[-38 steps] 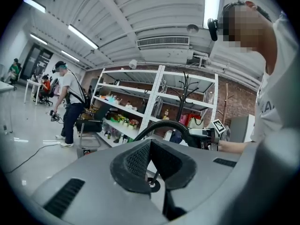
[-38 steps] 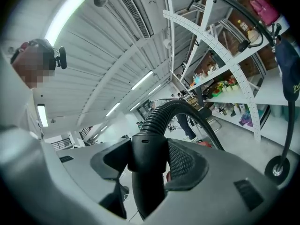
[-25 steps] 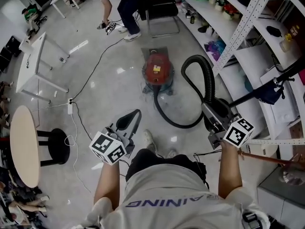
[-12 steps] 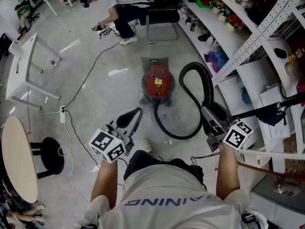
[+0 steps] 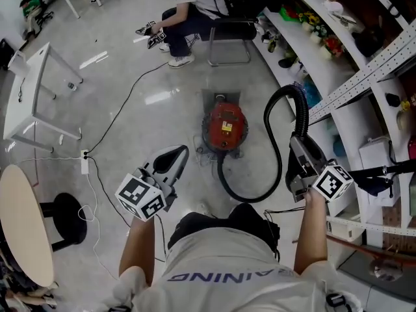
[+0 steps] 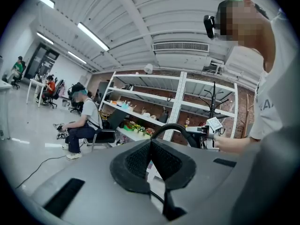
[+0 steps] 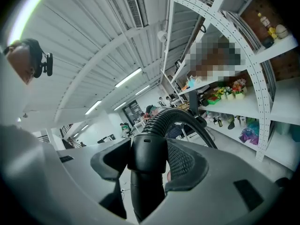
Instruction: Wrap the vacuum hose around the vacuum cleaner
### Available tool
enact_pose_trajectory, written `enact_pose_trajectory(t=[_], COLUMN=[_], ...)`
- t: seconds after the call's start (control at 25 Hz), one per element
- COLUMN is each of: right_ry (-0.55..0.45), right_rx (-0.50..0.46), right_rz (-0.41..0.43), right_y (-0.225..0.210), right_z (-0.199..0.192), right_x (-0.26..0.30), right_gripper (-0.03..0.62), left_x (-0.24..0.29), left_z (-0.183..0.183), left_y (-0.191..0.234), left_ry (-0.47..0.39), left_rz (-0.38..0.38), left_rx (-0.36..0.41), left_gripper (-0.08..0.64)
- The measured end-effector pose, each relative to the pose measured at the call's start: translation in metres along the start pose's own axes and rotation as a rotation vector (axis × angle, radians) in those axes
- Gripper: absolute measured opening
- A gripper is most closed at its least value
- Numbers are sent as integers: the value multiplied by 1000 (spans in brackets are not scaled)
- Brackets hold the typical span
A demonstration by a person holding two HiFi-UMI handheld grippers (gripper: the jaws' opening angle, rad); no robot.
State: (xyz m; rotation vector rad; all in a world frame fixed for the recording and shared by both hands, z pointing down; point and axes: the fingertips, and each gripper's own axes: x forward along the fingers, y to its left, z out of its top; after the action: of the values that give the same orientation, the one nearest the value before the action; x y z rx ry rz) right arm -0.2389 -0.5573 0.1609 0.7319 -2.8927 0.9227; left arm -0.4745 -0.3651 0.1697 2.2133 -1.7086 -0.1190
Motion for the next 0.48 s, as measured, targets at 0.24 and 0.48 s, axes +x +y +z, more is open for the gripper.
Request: enact_pose_trajectory(t=[0.24, 0.48], right_ry=[50, 151], right_rx=[-41, -99], right_rz=[3, 53], right_y=[-28, -78], right_z=[23, 61], right_x=[61, 150], right_gripper=[241, 241], left_x=[10, 33], left_z=[4, 12], left_y=[30, 40], left_ry=[-17, -38], left_rz=[49, 162], left_rx=[-35, -60], left_gripper=[17, 17])
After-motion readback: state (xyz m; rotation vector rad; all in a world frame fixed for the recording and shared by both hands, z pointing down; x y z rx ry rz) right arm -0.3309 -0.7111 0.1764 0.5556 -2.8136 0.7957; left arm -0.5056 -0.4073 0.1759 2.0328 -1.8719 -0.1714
